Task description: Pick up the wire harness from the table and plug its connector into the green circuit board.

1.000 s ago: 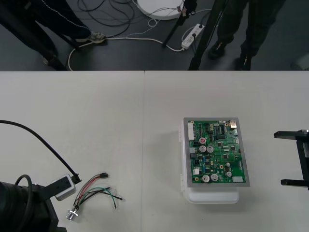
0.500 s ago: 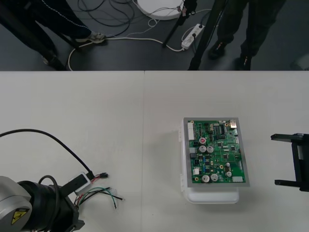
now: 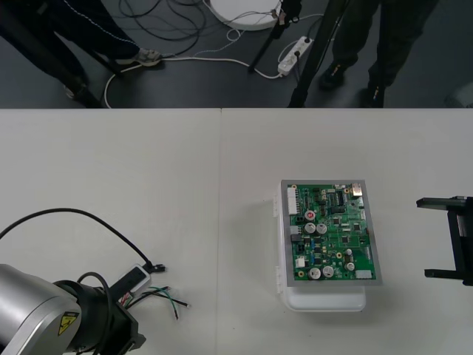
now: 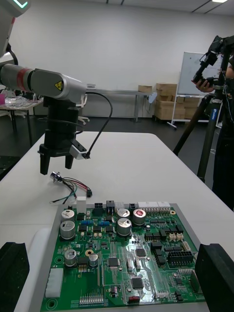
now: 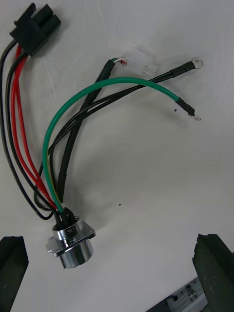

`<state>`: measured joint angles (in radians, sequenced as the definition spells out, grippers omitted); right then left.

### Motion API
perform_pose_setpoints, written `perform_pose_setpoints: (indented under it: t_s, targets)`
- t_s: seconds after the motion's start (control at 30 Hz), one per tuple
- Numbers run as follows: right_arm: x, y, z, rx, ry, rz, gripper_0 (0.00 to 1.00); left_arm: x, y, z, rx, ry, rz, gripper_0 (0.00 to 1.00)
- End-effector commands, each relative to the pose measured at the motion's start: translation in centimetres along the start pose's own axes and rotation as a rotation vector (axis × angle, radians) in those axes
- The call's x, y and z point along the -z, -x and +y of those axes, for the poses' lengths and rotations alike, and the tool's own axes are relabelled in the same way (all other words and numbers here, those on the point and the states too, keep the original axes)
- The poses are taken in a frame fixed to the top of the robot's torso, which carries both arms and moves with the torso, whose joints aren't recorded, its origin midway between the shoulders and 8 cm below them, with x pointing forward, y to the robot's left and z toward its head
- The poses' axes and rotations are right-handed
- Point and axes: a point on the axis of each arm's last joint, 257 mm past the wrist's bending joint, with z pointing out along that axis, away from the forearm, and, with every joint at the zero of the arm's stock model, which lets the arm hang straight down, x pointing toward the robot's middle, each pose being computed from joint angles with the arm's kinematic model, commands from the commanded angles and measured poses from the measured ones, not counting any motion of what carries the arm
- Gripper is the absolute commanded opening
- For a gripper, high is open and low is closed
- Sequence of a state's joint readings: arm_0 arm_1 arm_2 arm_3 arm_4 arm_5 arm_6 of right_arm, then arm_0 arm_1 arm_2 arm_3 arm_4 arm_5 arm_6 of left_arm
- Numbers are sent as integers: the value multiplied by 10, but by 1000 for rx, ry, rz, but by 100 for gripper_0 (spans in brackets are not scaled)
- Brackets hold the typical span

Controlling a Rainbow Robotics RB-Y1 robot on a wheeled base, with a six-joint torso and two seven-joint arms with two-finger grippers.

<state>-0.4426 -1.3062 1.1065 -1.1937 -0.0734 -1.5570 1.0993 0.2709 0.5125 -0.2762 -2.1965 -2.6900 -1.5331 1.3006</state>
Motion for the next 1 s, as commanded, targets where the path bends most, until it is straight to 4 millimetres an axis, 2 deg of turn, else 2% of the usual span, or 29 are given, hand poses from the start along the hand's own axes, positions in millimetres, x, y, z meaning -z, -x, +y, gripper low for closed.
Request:
perform_pose_setpoints:
  t_s: [0.03,0.5,1.0]
  targets:
    - [3,11,-13,-6,-2,-6,100,-9,-16,-9,83,-37,44,100]
    - [-8,6,-8,-41,-5,-40,100,-8,-38,12,153,-8,71,100]
    - [-9,-16,12,-128,-38,-46,100,-22,-44,22,159,-14,113,100]
